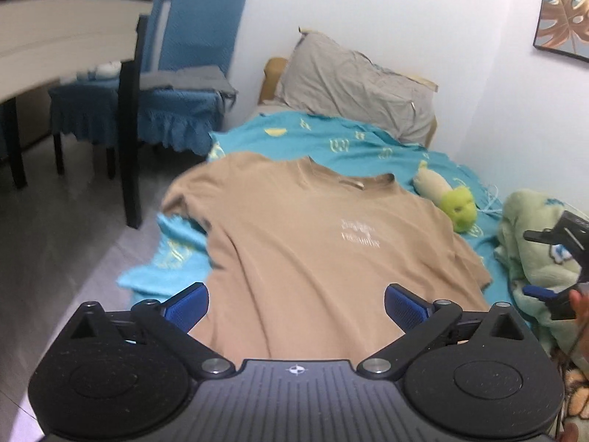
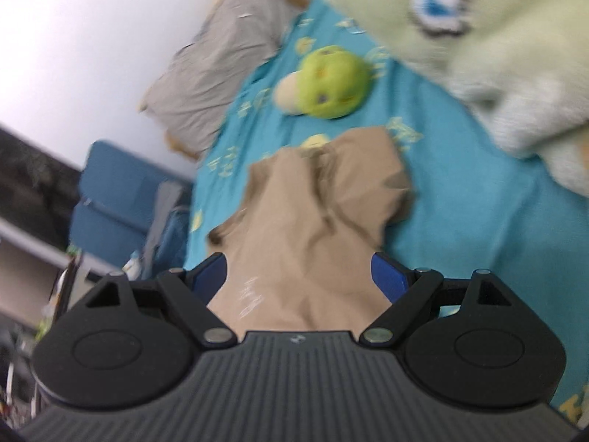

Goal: Fold clothes

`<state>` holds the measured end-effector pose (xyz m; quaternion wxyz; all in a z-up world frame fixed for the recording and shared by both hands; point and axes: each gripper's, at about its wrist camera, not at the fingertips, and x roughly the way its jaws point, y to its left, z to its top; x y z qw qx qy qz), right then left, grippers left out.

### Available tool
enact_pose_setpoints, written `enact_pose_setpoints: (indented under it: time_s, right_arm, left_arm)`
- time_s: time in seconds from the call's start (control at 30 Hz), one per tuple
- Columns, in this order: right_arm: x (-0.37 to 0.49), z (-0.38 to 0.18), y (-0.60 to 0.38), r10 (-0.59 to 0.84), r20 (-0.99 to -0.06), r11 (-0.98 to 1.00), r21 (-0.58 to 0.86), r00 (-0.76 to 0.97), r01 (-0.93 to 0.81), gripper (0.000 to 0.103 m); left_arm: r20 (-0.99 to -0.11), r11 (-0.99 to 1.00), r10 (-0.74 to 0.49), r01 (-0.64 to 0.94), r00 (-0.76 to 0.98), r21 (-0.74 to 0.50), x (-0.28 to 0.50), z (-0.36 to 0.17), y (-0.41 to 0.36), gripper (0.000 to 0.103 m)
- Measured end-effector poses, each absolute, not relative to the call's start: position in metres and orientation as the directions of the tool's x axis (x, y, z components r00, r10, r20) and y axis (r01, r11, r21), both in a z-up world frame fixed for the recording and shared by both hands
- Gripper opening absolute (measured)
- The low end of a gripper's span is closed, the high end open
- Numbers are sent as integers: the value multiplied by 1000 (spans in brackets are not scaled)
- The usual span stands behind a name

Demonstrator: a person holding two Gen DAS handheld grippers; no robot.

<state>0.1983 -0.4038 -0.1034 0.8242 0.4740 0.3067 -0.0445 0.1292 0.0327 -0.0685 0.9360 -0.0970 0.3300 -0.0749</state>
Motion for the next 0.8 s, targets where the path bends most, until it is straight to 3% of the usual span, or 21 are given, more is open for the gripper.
enact_pose_setpoints:
  time_s: [0.2,0.3,0.67,0.73,0.8]
  right_arm:
    - [206,-135,-403,200,-578,431,777,791,459,88]
    - [209,-140,-397,190,-581,442,770,791,460,82]
    - [245,-194,-420,150,-516,284,839,843,464,81]
    - [254,-201,-422,133,-490,293,850,861,438,70]
    - [265,-202,-422,132,-486,339,841,864,422,68]
  left_arm:
    - [-634,917,-394,233,665,-325,145,-98,16,98]
    - [-666,933,-357,223,655,-282,152,-107,8,98]
    - [-635,927,-323,101,702,-360,174,-110,34,99]
    - [-627,922,-331,98,706,-375,176,-112,36,99]
    - [-617,917,-338,100,710,-387,177,-114,38,99]
